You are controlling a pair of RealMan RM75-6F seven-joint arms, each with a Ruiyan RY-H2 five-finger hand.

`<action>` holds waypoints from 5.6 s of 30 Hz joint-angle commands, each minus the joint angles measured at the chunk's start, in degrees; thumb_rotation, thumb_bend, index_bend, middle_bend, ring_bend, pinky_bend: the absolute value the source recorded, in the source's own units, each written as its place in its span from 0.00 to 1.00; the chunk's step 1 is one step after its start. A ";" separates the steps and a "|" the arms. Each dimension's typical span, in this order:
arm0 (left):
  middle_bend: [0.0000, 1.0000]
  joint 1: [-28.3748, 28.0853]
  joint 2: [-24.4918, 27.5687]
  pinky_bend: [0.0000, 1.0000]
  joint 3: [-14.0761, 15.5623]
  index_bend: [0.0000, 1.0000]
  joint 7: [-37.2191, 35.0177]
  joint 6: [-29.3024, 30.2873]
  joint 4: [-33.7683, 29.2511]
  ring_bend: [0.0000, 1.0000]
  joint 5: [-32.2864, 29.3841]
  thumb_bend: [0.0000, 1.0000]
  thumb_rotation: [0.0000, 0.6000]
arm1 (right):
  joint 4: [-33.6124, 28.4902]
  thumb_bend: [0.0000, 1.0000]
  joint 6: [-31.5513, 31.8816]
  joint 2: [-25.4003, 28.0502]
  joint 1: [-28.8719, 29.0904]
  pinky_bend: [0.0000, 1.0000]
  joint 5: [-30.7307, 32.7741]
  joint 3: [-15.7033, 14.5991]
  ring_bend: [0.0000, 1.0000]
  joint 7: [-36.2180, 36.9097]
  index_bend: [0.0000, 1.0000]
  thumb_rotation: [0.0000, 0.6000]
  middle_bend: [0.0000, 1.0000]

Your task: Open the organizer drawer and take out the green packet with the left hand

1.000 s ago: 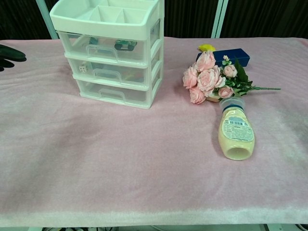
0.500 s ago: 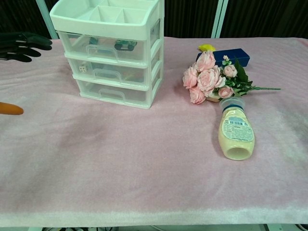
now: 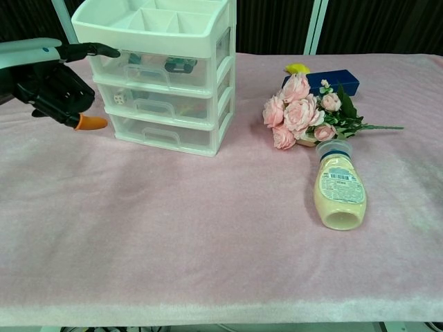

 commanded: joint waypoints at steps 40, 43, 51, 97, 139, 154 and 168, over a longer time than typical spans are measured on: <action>0.91 -2.98 -11.19 0.95 -4.89 0.14 -10.24 -4.70 3.55 0.85 -8.41 0.30 1.00 | -0.71 0.05 -1.26 0.46 0.15 0.12 1.73 0.35 0.00 2.56 0.00 1.00 0.00; 0.91 -3.00 -11.42 0.95 -5.08 0.14 -10.64 -4.50 3.73 0.85 -7.89 0.30 1.00 | -0.81 0.05 -1.34 0.47 0.16 0.12 1.83 0.36 0.00 2.63 0.00 1.00 0.00; 0.91 -3.19 -12.00 0.95 -5.06 0.14 -11.49 -5.01 4.68 0.85 -7.54 0.30 1.00 | -0.98 0.05 -1.50 0.50 0.16 0.12 2.07 0.39 0.00 2.62 0.00 1.00 0.00; 0.93 4.82 -6.92 0.97 3.27 0.19 15.94 14.86 -0.45 0.86 16.37 0.30 1.00 | -1.55 0.04 -1.34 0.63 -0.04 0.12 2.22 0.48 0.00 3.14 0.00 1.00 0.00; 0.95 3.34 -10.62 0.99 -0.43 0.35 35.44 16.39 1.49 0.88 5.11 0.30 1.00 | -1.78 0.04 -1.62 0.79 -0.04 0.12 2.46 0.53 0.00 3.62 0.00 1.00 0.00; 0.97 3.35 -9.16 1.00 -0.19 0.48 33.77 16.41 -1.26 0.89 4.75 0.30 1.00 | -1.82 0.05 -1.60 0.78 -0.05 0.12 2.45 0.55 0.00 3.56 0.00 1.00 0.00; 0.97 4.98 -6.51 1.00 2.51 0.50 32.56 17.59 -5.65 0.89 6.99 0.30 1.00 | -1.57 0.05 -1.56 0.81 -0.01 0.12 3.07 1.02 0.00 3.82 0.00 1.00 0.00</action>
